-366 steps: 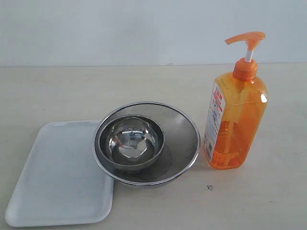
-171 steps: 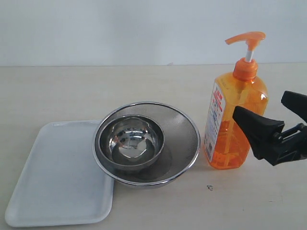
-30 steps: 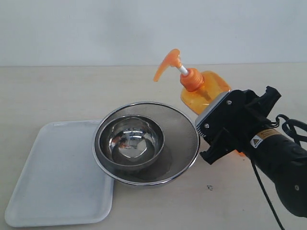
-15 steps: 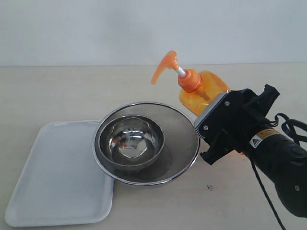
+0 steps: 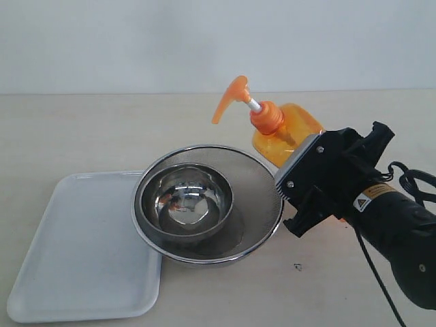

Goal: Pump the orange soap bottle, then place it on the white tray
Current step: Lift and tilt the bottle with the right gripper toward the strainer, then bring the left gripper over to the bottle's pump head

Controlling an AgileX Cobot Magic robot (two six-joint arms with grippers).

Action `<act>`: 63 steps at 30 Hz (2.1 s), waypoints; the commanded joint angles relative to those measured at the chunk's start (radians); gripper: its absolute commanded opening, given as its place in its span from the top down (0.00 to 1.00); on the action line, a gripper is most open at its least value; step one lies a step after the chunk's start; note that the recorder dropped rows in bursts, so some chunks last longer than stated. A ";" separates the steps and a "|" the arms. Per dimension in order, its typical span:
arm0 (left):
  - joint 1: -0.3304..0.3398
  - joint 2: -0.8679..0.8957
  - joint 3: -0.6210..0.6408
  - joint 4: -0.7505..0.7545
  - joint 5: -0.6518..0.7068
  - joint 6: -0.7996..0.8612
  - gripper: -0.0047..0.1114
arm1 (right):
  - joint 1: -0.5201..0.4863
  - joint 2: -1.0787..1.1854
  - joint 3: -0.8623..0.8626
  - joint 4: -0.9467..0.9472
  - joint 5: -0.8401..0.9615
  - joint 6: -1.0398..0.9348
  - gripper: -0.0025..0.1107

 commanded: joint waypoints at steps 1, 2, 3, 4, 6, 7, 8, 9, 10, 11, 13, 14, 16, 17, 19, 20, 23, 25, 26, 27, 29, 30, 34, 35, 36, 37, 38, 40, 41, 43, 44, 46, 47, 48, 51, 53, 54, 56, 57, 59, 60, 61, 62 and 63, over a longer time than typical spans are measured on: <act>0.002 -0.003 0.003 -0.192 -0.084 -0.015 0.92 | 0.002 -0.021 -0.011 -0.023 -0.060 -0.020 0.98; 0.002 -0.003 0.003 -0.244 -0.112 -0.015 0.92 | 0.002 -0.021 -0.011 -0.023 -0.060 -0.018 0.98; 0.002 -0.003 0.003 -0.288 -0.131 -0.015 0.92 | 0.002 -0.021 -0.011 -0.023 -0.060 -0.018 0.98; 0.002 -0.003 0.003 -0.341 -0.145 -0.015 0.92 | 0.002 -0.021 -0.011 -0.023 -0.060 -0.018 0.98; 0.002 -0.003 0.003 -0.402 -0.135 -0.015 0.92 | 0.002 -0.021 -0.011 -0.023 -0.060 -0.018 0.98; 0.002 -0.003 -0.001 -0.402 -0.114 -0.015 0.92 | 0.002 -0.021 -0.011 -0.023 -0.060 -0.018 0.98; 0.002 -0.003 -0.013 -0.402 -0.089 -0.015 0.92 | 0.002 -0.021 -0.013 -0.021 -0.060 -0.018 0.98; 0.002 -0.003 -0.022 -0.402 -0.065 -0.012 0.92 | 0.002 -0.021 -0.014 -0.021 -0.060 -0.018 0.98; 0.002 -0.003 -0.032 -0.411 -0.036 -0.012 0.92 | 0.002 -0.021 -0.016 -0.021 -0.062 -0.018 0.98; 0.002 -0.003 -0.043 -0.430 -0.004 0.005 0.92 | 0.002 -0.021 -0.015 -0.019 -0.062 -0.018 0.98; 0.002 -0.003 -0.061 -0.497 0.056 0.072 0.92 | 0.002 -0.021 -0.015 -0.005 -0.069 -0.020 0.98; 0.002 -0.003 -0.066 -0.562 0.081 0.134 0.92 | 0.002 -0.021 -0.015 0.008 -0.076 -0.026 0.98; 0.002 -0.003 -0.079 -0.737 0.125 0.307 0.92 | 0.002 -0.021 -0.018 0.042 -0.084 -0.040 0.98; 0.002 -0.003 -0.083 -0.834 0.148 0.414 0.92 | 0.002 -0.021 -0.020 0.053 -0.084 -0.045 0.98; 0.002 0.009 -0.085 -1.012 0.188 0.609 0.92 | 0.002 -0.021 -0.024 0.073 -0.077 -0.046 0.98; 0.002 0.022 -0.085 -1.102 0.207 0.715 0.92 | 0.002 -0.021 -0.024 0.073 -0.075 -0.046 0.98; 0.002 0.065 -0.085 -1.317 0.226 0.944 0.92 | 0.002 -0.021 -0.024 0.063 -0.073 -0.046 0.98; 0.002 0.105 -0.087 -1.430 0.266 1.038 0.92 | 0.002 -0.021 -0.024 0.063 -0.073 -0.041 0.98; 0.002 0.134 -0.088 -1.475 0.301 1.110 0.92 | 0.002 -0.021 -0.024 0.059 -0.073 -0.041 0.98; 0.002 0.170 -0.090 -1.475 0.351 1.193 0.92 | 0.002 -0.021 -0.024 0.055 -0.073 -0.041 0.98; 0.002 0.260 -0.097 -1.475 0.438 1.293 0.92 | 0.002 -0.021 -0.024 0.051 -0.067 -0.034 0.98; 0.002 0.312 -0.102 -1.475 0.467 1.311 0.92 | 0.002 -0.021 -0.024 0.051 -0.067 -0.034 0.98; 0.002 0.506 -0.143 -1.475 0.495 1.400 0.92 | 0.002 -0.021 -0.024 0.047 -0.053 -0.034 0.98; 0.002 0.568 -0.164 -1.475 0.514 1.403 0.92 | 0.002 -0.021 -0.024 0.042 -0.049 -0.034 0.98; 0.002 0.607 -0.190 -1.475 0.527 1.403 0.92 | 0.002 -0.021 -0.024 0.038 -0.047 -0.034 0.98; 0.002 0.653 -0.216 -1.475 0.548 1.403 0.92 | 0.002 -0.021 -0.024 0.036 -0.047 -0.034 0.98; 0.002 0.700 -0.258 -1.475 0.590 1.403 0.92 | 0.002 -0.021 -0.024 0.028 -0.042 -0.032 0.98; 0.002 0.779 -0.319 -1.475 0.656 1.419 0.92 | 0.002 -0.021 -0.024 0.026 -0.039 -0.032 0.98; 0.002 0.835 -0.367 -1.475 0.701 1.450 0.92 | 0.002 -0.021 -0.024 0.026 -0.037 -0.032 0.98; 0.002 0.923 -0.436 -1.475 0.758 1.458 0.92 | 0.002 -0.021 -0.024 0.026 -0.037 -0.032 0.98; -0.007 0.973 -0.473 -1.475 0.780 1.458 0.92 | 0.002 -0.021 -0.024 0.026 -0.037 -0.032 0.98; -0.034 1.063 -0.541 -1.475 0.807 1.458 0.92 | 0.002 -0.021 -0.024 0.024 -0.037 -0.032 0.98; -0.057 1.111 -0.571 -1.475 0.809 1.458 0.92 | 0.002 -0.021 -0.024 0.024 -0.037 -0.032 0.98; -0.080 1.159 -0.594 -1.475 0.806 1.464 0.92 | 0.002 -0.021 -0.024 0.024 -0.037 -0.032 0.98; -0.183 1.291 -0.663 -1.475 0.803 1.488 0.92 | 0.002 -0.021 -0.024 0.026 -0.042 -0.026 0.98; -0.245 1.377 -0.717 -1.475 0.793 1.497 0.92 | 0.002 -0.021 -0.024 0.026 -0.044 -0.014 0.98; -0.265 1.407 -0.738 -1.475 0.786 1.497 0.92 | 0.002 -0.021 -0.024 0.026 -0.041 -0.014 0.98; -0.303 1.466 -0.789 -1.475 0.770 1.504 0.92 | 0.002 -0.021 -0.024 0.026 -0.037 -0.014 0.98; -0.316 1.491 -0.812 -1.475 0.762 1.504 0.92 | 0.002 -0.021 -0.024 0.026 -0.034 -0.014 0.98; -0.331 1.530 -0.855 -1.475 0.752 1.504 0.92 | 0.002 -0.021 -0.024 0.026 -0.034 -0.014 0.98; -0.336 1.550 -0.873 -1.475 0.752 1.504 0.92 | 0.002 -0.021 -0.024 0.022 -0.035 -0.014 0.98; -0.339 1.567 -0.885 -1.475 0.747 1.504 0.92 | 0.002 -0.021 -0.024 0.020 -0.037 -0.011 0.98; -0.341 1.581 -0.900 -1.475 0.742 1.504 0.92 | 0.002 -0.021 -0.024 0.017 -0.037 -0.011 0.98; -0.341 1.590 -0.912 -1.475 0.737 1.504 0.92 | 0.002 -0.021 -0.024 0.015 -0.037 -0.006 0.98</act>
